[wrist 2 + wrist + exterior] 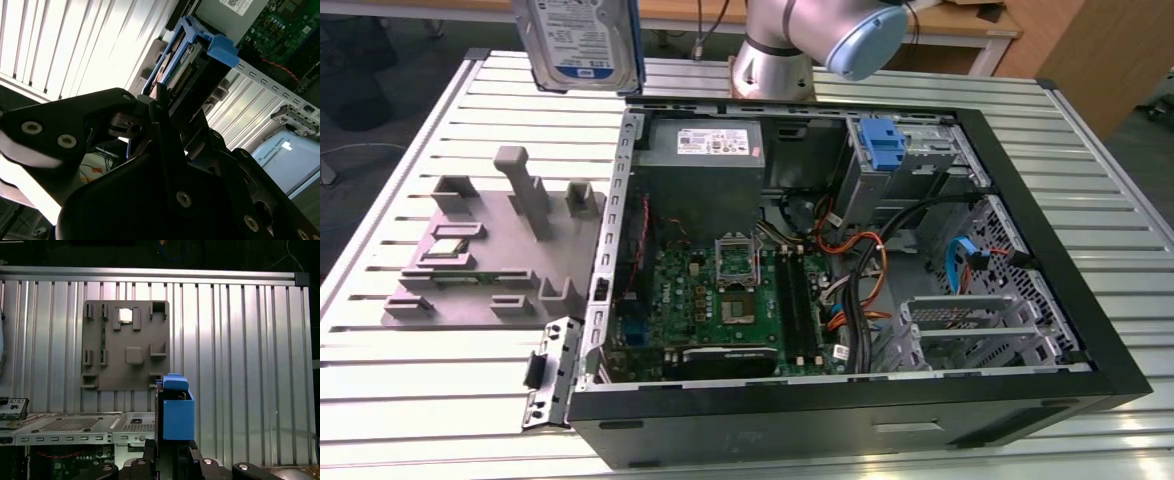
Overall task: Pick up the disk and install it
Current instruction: 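Pick up the disk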
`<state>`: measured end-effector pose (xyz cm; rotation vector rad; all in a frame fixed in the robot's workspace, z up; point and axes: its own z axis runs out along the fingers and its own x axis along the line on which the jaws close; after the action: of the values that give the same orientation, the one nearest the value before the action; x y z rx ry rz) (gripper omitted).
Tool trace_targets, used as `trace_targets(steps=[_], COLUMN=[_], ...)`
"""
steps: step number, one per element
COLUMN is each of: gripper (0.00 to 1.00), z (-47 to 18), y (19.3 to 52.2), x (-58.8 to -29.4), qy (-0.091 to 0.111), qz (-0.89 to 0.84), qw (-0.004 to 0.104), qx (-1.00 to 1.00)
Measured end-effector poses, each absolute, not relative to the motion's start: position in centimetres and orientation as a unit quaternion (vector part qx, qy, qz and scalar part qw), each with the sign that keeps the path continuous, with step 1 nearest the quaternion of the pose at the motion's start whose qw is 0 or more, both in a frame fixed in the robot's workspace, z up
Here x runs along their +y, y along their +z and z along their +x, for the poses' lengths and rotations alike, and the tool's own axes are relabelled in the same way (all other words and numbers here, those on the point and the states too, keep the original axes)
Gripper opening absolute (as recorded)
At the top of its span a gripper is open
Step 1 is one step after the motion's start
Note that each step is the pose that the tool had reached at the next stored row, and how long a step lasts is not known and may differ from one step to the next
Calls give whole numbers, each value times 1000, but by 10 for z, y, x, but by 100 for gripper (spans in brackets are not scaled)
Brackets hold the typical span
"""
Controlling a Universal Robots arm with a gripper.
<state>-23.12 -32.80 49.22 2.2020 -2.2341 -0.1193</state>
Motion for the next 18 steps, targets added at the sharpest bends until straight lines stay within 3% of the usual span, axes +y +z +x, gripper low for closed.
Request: trace_targets(steps=[18], gripper=[35], z=[-208], y=[492], x=[-328], qy=[-38], qz=[701], qw=[1], qx=[-712])
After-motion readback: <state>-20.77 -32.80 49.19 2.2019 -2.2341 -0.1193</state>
